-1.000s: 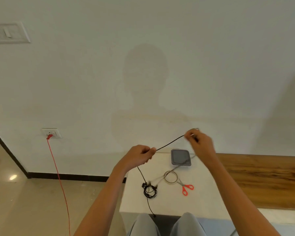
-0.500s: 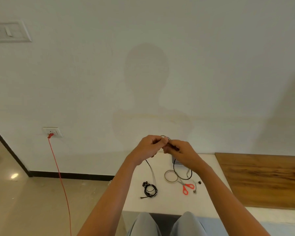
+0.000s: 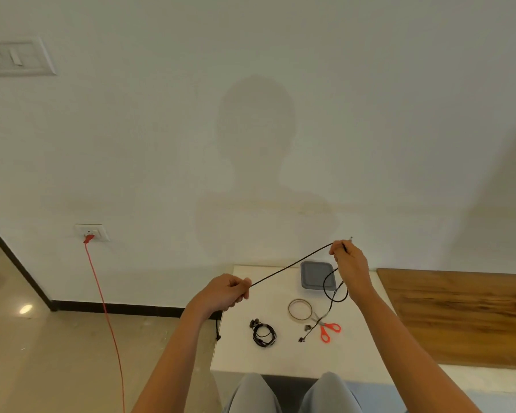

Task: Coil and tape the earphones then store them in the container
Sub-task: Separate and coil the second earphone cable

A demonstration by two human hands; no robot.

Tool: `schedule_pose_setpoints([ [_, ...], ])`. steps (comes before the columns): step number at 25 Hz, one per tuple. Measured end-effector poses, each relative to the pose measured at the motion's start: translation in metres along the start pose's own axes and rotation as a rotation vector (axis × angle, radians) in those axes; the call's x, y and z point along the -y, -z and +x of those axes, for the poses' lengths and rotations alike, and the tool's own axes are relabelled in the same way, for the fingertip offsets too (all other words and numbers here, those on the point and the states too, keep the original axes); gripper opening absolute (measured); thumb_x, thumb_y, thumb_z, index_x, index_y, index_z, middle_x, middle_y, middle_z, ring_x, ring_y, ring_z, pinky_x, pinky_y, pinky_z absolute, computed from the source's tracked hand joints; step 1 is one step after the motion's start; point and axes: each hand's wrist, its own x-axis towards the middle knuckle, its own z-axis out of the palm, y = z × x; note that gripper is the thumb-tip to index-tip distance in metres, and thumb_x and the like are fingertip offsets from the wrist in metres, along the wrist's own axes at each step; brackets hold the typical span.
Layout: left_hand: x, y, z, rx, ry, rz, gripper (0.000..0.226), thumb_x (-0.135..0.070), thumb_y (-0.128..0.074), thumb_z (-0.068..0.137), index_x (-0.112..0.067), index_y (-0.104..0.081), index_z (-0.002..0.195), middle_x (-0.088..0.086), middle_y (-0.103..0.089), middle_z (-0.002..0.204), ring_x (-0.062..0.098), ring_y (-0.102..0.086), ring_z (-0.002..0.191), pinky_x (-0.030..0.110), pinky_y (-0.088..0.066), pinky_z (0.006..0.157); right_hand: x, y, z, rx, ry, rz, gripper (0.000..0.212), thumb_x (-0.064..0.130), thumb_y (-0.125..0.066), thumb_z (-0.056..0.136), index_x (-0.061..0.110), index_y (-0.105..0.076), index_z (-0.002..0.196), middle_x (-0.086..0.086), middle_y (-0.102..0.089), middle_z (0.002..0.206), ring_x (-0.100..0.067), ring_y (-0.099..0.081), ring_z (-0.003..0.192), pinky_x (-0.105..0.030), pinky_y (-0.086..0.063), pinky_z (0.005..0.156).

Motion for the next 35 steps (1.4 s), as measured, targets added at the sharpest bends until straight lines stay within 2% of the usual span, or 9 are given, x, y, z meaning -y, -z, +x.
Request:
schedule_pose_setpoints([
  [3,-0.001,0.003,-0.001,-0.004,0.094,0.015,0.045,-0.048,-0.044,0.097,-0.017,-0.055,0.066,-0.008,-0.047,0.057,0.006,-0.037,0.046,0.017,-0.031,0.048,-0.022,-0.004,0.005,0.129,-0.050,-0.109,0.027,0.015,-0.044,0.096,0.012,-0.065,0.079,0.001,-0.061,0.076,-0.017,-0.055,0.078,-0.023,-0.041,0.065],
  [8,-0.027,-0.007,-0.001,0.082,0.118,-0.903,0.038,-0.037,-0.042,0.101,-0.017,-0.053,0.071,-0.008,-0.035,0.055,0.005,-0.021,0.044,0.017,-0.021,0.042,-0.052,-0.012,0.007,0.345,-0.149,-0.363,0.024,0.015,-0.049,0.093,0.013,-0.072,0.089,-0.005,-0.066,0.099,-0.024,-0.058,0.096,-0.034,-0.045,0.080],
  [12,-0.045,-0.013,0.001,0.200,0.069,-1.179,0.028,-0.025,-0.041,0.096,-0.014,-0.056,0.075,-0.006,-0.035,0.056,0.004,-0.023,0.039,0.016,-0.020,0.039,-0.060,-0.012,0.006,0.330,-0.213,-0.456,0.026,0.024,-0.056,0.092,0.001,-0.061,0.102,-0.015,-0.060,0.098,-0.021,-0.051,0.082,-0.041,-0.047,0.078],
  [15,-0.056,-0.016,-0.001,0.230,0.017,-1.234,0.020,-0.018,-0.040,0.094,-0.013,-0.057,0.086,-0.006,-0.038,0.059,0.004,-0.024,0.041,0.014,-0.018,0.037,-0.058,-0.008,0.004,0.427,-0.267,-0.544,0.064,0.029,-0.073,0.079,0.008,-0.043,0.131,-0.015,-0.050,0.133,-0.029,-0.049,0.116,-0.043,-0.042,0.100],
  [18,-0.065,-0.020,-0.005,0.202,-0.046,-1.098,0.023,-0.024,-0.042,0.101,-0.021,-0.065,0.104,-0.007,-0.043,0.064,0.002,-0.022,0.046,0.011,-0.018,0.038,-0.032,-0.009,-0.008,0.657,-0.113,-0.414,0.097,0.021,-0.079,0.073,0.021,-0.018,0.149,-0.002,-0.023,0.154,-0.025,-0.021,0.143,-0.039,-0.027,0.112],
  [21,-0.075,-0.026,-0.007,0.199,-0.067,-1.002,0.026,-0.027,-0.041,0.102,-0.022,-0.066,0.110,-0.006,-0.045,0.065,0.003,-0.021,0.048,0.011,-0.018,0.038,0.007,-0.020,-0.028,0.836,0.077,0.075,0.057,0.015,-0.060,0.090,0.026,-0.035,0.140,0.005,-0.054,0.131,-0.006,-0.052,0.116,-0.020,-0.046,0.092],
  [24,-0.078,-0.024,-0.010,0.170,-0.031,-1.012,0.027,-0.026,-0.043,0.101,-0.015,-0.067,0.095,-0.006,-0.045,0.061,0.003,-0.024,0.045,0.013,-0.019,0.039,0.024,-0.032,-0.033,0.719,0.121,0.271,0.020,0.015,-0.040,0.102,0.011,-0.057,0.112,-0.002,-0.059,0.082,-0.019,-0.061,0.076,-0.023,-0.053,0.075],
  [28,-0.068,-0.015,-0.020,0.275,0.052,-1.024,0.029,-0.024,-0.043,0.101,-0.010,-0.061,0.083,-0.005,-0.046,0.060,0.002,-0.027,0.042,0.013,-0.018,0.038,0.018,-0.028,-0.017,0.371,0.027,0.342,0.026,0.010,-0.033,0.102,0.009,-0.056,0.090,-0.001,-0.036,0.060,-0.008,-0.030,0.047,-0.018,-0.029,0.043],
  [35,-0.073,-0.023,-0.031,0.372,-0.057,-1.208,0.021,-0.010,-0.043,0.099,-0.005,-0.063,0.094,0.000,-0.054,0.068,0.003,-0.042,0.049,0.014,-0.035,0.043,-0.004,-0.040,-0.020,0.498,-0.002,-0.064,0.028,0.012,-0.038,0.097,0.018,-0.057,0.077,0.008,-0.044,0.056,-0.009,-0.032,0.050,-0.021,-0.025,0.045],
])
